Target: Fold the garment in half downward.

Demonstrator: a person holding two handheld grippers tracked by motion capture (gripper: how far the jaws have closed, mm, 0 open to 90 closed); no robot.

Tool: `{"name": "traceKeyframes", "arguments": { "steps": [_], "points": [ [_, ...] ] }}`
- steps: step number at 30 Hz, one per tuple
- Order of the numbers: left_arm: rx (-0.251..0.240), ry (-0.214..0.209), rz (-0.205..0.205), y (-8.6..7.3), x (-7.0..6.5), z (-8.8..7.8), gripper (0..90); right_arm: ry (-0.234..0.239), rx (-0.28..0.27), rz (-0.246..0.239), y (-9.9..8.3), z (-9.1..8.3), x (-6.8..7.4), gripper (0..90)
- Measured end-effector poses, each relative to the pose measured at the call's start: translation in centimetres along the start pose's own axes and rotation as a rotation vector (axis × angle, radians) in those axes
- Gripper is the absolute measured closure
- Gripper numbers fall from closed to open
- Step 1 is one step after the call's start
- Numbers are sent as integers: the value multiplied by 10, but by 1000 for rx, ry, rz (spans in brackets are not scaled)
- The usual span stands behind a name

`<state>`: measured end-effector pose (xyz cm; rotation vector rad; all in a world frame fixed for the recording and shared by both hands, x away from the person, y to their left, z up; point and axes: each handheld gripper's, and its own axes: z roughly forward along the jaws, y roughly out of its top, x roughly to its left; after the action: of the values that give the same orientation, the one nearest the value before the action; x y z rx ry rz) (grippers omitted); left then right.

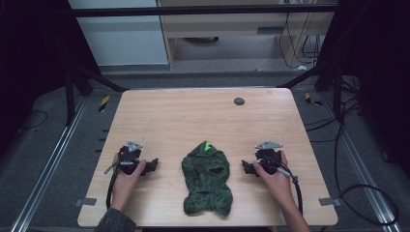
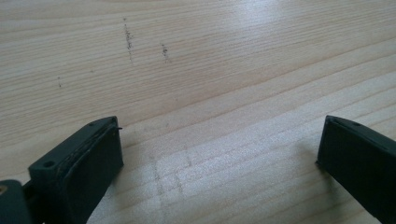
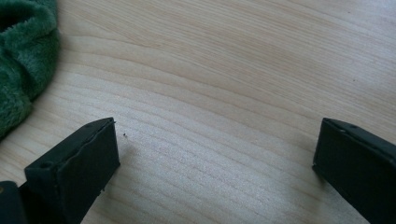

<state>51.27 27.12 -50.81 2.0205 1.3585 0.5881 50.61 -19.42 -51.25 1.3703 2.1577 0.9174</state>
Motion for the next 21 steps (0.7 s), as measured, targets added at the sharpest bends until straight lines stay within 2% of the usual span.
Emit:
{"name": "traceKeyframes", "arguments": {
  "steps": [7,9,13,14,15,16,17,21],
  "points": [
    [3,-7,3,-1,-5,-2,2,6,-1,-8,0,-1,0,17],
    [12,-21,9,0,-8,-6,50,19,3,-26,1,-2,1,70],
    [22,-46,22,1,-12,-9,62,40,14,-46,3,-5,5,134],
    [25,-52,61,3,-19,-11,66,48,21,-49,3,-6,7,141],
    [25,-52,61,3,-19,-11,66,48,21,-49,3,-6,7,141],
    [22,-70,84,6,-26,-13,67,67,30,-65,5,-7,12,154],
    [22,-70,84,6,-26,-13,67,67,30,-65,5,-7,12,154],
    [7,-146,109,14,-41,-15,65,113,50,-88,10,-8,20,183]
  ]
}}
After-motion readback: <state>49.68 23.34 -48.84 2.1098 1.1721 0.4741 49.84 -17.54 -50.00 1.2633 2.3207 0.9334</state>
